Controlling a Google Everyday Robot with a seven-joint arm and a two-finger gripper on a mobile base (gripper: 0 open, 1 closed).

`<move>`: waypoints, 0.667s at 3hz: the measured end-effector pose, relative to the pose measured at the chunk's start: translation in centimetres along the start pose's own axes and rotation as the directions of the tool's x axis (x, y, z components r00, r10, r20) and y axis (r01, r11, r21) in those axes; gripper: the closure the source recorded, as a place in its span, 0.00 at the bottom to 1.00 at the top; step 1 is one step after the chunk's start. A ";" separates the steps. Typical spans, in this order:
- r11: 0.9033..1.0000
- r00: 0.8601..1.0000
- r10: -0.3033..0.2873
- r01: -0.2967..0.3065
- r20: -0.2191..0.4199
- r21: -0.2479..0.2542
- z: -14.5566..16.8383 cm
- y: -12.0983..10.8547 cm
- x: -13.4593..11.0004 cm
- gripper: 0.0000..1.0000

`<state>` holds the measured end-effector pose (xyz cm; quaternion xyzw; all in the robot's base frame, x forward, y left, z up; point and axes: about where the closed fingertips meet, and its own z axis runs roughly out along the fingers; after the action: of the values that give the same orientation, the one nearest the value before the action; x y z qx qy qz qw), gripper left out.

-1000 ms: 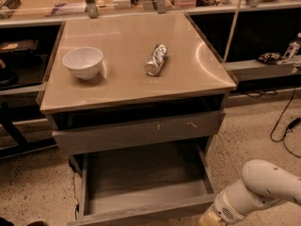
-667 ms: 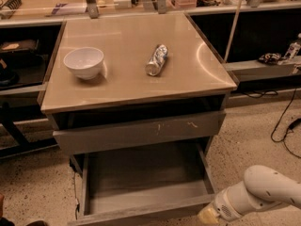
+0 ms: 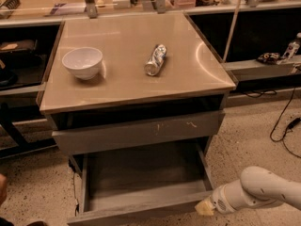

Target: Close middle drawer

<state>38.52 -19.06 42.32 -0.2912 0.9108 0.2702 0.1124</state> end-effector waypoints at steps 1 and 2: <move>1.000 1.000 0.010 -0.010 0.029 0.017 0.4 -1.4 -1.3 1.00; 1.000 1.000 0.010 -0.010 0.029 0.017 0.4 -1.4 -1.3 1.00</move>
Offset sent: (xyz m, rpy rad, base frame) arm 0.1030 -0.0071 0.0126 -0.0003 -0.1357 -0.0856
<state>40.40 -19.17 41.88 -0.2818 0.9128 0.2671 0.1265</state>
